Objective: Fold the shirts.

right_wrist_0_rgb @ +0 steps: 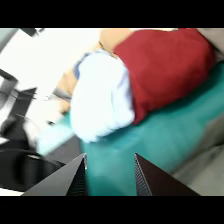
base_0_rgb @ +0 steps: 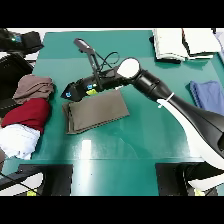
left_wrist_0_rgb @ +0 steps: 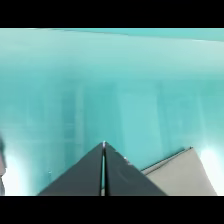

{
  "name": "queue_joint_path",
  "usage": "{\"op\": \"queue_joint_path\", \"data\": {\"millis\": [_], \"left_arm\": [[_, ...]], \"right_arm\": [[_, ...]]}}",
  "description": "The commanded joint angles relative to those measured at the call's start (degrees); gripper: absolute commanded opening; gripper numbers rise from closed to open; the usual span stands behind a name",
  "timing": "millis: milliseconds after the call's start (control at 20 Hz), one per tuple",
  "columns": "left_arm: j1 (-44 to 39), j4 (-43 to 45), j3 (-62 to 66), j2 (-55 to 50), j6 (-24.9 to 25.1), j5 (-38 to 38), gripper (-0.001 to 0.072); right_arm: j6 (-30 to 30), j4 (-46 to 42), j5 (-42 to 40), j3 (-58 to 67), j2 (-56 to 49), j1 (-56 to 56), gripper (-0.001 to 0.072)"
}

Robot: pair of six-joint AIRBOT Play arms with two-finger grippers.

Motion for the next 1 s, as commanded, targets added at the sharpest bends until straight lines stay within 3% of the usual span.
{"op": "queue_joint_path", "data": {"millis": [0, 200, 300, 350, 550, 800, 850, 950], "left_arm": [[1.6, 1.2, 0.04, 1.84, 1.05, -3.82, 0.0026], [1.6, 0.61, 0.07, 1.86, 1.51, -4.7, 0.0026], [1.57, -0.55, 0.04, 1.86, 1.79, -4.57, 0.0025], [1.57, -1.66, 0.04, 1.86, 2.27, -4.52, 0.0025], [1.57, -3.45, 0.04, 1.84, 3.5, -4.61, 0.0026], [1.57, -4.9, -1.95, 1.86, 4.04, -4.33, 0.0025], [1.57, -5.62, -2.75, 1.84, 4.07, -4.13, 0.0025], [1.44, -7.1, -4.22, 1.86, 4.11, -4.13, 0.0025]], "right_arm": [[2.84, -11.89, 1.55, -0.61, 0.87, -2.75, 0.0356], [7.39, -16.59, 6.1, -14.32, 6.47, -17.7, 0.0371], [7.85, -16.39, 10.97, -19.63, 5.75, -25.7, 0.0579], [8.28, -16.0, 12.09, -21.75, 4.57, -29.35, 0.0588], [8.98, -11.69, 13.03, -23.96, -2.97, -34.25, 0.0575], [7.04, -1.22, 11.61, -21.14, -12.35, -27.89, 0.0522], [6.99, -0.98, 11.61, -18.86, -14.03, -25.92, 0.0484], [6.6, -1.09, 10.75, -13.94, -16.37, -22.69, 0.0304]]}}
